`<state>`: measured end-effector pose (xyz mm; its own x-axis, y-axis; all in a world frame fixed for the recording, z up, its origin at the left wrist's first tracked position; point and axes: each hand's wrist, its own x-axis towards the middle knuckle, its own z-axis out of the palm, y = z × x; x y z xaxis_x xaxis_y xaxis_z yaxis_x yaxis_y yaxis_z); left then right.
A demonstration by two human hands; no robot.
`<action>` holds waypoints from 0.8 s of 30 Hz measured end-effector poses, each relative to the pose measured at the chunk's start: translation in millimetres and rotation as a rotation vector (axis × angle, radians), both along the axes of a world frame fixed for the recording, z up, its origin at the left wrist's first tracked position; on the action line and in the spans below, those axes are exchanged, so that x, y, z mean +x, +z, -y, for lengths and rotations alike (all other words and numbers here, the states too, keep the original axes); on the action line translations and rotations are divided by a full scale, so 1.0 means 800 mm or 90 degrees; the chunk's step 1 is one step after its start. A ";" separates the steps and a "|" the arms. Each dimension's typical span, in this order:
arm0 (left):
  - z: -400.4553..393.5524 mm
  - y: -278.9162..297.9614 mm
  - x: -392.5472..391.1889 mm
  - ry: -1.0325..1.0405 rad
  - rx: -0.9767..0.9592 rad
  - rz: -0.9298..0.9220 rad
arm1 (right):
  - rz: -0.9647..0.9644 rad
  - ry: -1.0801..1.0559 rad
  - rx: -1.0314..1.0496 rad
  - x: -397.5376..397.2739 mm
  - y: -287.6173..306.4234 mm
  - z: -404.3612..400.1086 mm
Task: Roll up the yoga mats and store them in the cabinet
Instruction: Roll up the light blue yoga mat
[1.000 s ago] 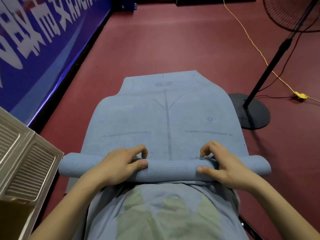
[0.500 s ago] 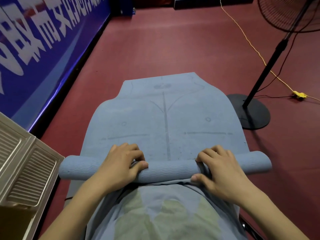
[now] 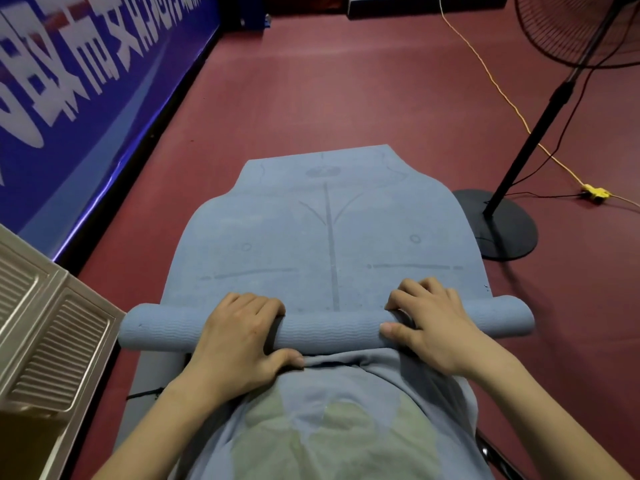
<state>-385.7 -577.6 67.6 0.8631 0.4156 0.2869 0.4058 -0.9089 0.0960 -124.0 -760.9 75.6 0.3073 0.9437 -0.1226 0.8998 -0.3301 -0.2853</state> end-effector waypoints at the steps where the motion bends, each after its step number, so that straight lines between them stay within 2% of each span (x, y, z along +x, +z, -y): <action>1: -0.003 -0.001 0.001 -0.002 0.001 0.000 | -0.004 -0.001 -0.003 0.002 0.001 -0.004; 6: -0.028 0.000 0.014 -0.015 -0.035 -0.090 | -0.073 -0.040 0.046 0.008 -0.001 -0.023; 10: -0.049 0.014 0.034 -0.018 -0.071 -0.200 | -0.046 -0.026 0.060 0.011 -0.001 -0.028; 19: -0.037 0.023 0.019 -0.064 -0.136 -0.199 | -0.060 0.026 0.089 0.004 0.011 0.008; 24: -0.013 0.026 0.005 -0.068 -0.202 -0.261 | -0.122 0.023 0.106 -0.012 -0.011 0.048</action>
